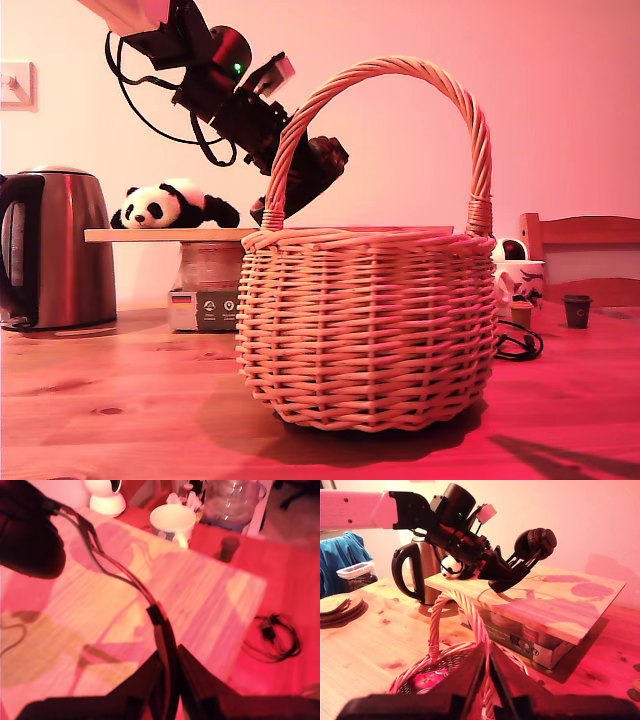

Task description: Pick up the headphones and place it on the shelf behind you

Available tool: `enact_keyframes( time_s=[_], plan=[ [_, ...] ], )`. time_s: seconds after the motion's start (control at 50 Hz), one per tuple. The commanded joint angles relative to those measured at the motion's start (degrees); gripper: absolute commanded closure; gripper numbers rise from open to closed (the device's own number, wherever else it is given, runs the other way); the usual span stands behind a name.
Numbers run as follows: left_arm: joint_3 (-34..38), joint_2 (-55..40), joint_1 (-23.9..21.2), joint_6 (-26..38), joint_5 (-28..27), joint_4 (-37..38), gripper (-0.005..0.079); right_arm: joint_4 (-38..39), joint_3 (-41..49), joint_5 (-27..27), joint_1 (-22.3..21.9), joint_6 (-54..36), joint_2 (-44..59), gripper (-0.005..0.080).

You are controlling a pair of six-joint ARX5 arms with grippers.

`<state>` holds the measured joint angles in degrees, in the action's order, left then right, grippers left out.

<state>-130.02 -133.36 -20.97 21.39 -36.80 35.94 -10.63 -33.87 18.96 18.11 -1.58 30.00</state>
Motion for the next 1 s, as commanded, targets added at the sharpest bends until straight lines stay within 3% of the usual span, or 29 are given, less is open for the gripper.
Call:
enact_keyframes(
  time_s=[0.0,0.26,0.48,0.98],
  plan=[
    [-0.6,-2.1,-0.1,-0.4,-0.7,0.2,0.0766,0.6,-0.7,0.2,0.3,-0.1,0.1,0.0765],
    [-0.6,-2.1,-0.2,-0.4,0.2,-0.9,0.0764,0.6,-0.7,0.4,0.3,-0.2,0.1,0.0765],
    [-0.6,-2.1,-0.3,-0.4,2.2,-0.5,0.0583,0.6,-0.7,0.4,0.3,-0.2,0.1,0.0765],
    [-2.6,-1.9,-0.3,0.0,4.2,0.1,0.0507,0.8,-0.7,0.4,0.3,-0.4,0.1,0.0765]
  ],
)
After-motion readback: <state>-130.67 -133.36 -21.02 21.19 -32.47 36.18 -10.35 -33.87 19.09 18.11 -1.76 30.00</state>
